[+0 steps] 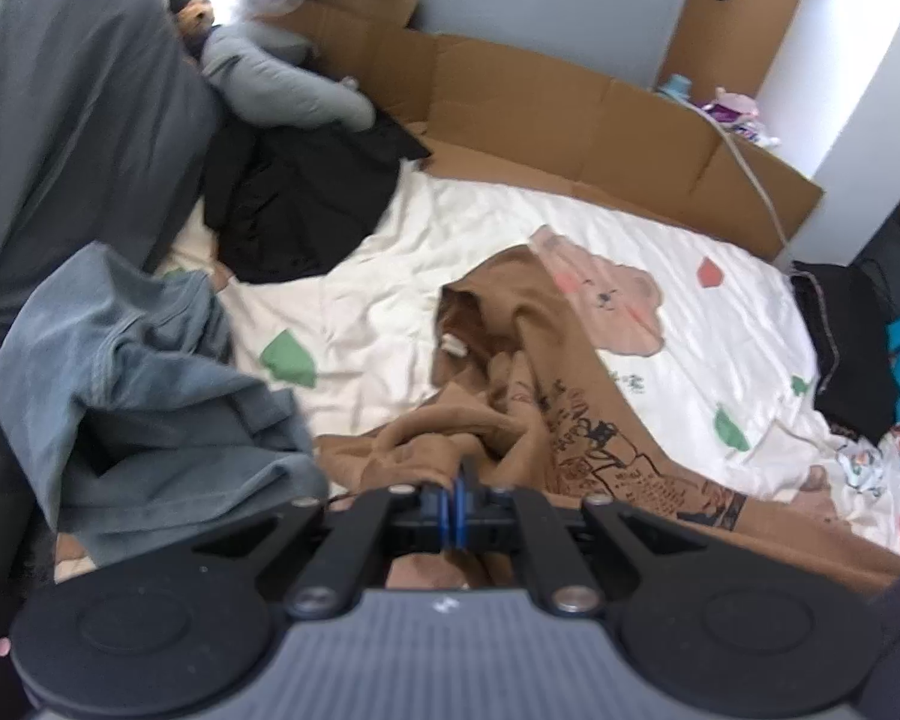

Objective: Fold clothes

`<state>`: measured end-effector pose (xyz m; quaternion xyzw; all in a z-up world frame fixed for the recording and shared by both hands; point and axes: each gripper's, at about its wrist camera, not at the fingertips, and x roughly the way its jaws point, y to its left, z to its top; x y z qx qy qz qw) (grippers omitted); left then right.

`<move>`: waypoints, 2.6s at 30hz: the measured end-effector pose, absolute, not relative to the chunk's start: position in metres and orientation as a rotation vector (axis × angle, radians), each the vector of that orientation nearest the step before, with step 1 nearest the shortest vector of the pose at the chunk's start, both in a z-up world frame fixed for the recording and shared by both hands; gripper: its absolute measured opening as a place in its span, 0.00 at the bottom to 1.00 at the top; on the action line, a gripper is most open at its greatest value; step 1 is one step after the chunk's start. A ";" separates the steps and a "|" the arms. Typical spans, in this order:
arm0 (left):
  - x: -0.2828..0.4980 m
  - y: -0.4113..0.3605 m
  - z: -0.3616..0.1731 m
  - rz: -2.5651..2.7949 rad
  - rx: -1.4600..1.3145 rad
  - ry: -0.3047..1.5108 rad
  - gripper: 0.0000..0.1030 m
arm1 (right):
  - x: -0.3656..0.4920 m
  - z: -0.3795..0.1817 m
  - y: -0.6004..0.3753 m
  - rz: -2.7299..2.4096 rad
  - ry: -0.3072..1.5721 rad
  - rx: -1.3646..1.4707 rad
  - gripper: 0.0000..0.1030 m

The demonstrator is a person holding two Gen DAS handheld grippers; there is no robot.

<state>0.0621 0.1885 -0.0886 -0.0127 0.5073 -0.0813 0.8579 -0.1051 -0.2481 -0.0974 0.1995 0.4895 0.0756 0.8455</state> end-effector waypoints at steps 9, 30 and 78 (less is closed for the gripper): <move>0.061 0.238 -0.137 -0.054 -0.049 1.144 0.03 | -0.087 -0.125 -0.232 0.182 1.103 0.403 0.13; 0.050 0.275 -0.165 -0.007 -0.004 1.221 0.08 | 0.034 -0.260 -0.234 0.248 1.167 0.280 0.45; 0.022 0.280 -0.152 0.103 -0.020 1.194 0.32 | 0.073 -0.296 -0.240 0.415 1.252 0.089 0.02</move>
